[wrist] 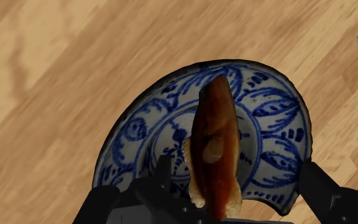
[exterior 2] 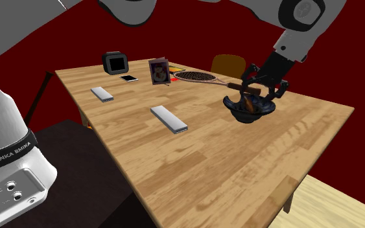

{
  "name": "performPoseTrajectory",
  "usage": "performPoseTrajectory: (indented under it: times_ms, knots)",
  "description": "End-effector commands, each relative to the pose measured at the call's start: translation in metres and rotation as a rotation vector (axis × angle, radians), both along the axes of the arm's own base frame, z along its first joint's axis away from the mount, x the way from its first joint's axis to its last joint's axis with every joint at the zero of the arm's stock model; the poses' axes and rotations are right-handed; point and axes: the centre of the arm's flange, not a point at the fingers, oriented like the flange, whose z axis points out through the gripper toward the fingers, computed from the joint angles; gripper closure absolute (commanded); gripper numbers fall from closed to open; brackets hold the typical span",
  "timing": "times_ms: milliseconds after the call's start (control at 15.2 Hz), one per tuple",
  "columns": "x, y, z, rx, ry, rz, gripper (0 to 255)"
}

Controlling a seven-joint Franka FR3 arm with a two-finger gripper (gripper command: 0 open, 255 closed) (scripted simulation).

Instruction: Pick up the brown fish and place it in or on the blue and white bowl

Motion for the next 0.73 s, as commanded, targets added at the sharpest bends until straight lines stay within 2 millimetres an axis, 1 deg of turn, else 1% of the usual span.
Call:
performPoseTrajectory:
  times_ms: [0, 66, 198, 264, 396, 660]
  knots:
    - [0.000, 0.000, 0.000, 0.000, 0.000, 0.000, 0]
    - [0.000, 0.000, 0.000, 0.000, 0.000, 0.000, 0]
    - [0.002, -0.011, 0.024, 0.000, 0.000, 0.000, 0]
    - [-0.001, -0.014, 0.024, 0.000, 0.000, 0.000, 0]
    - [-0.004, -0.012, 0.028, 0.000, 0.000, 0.000, 0]
    - [-0.003, -0.012, 0.029, 0.000, 0.000, 0.000, 0]
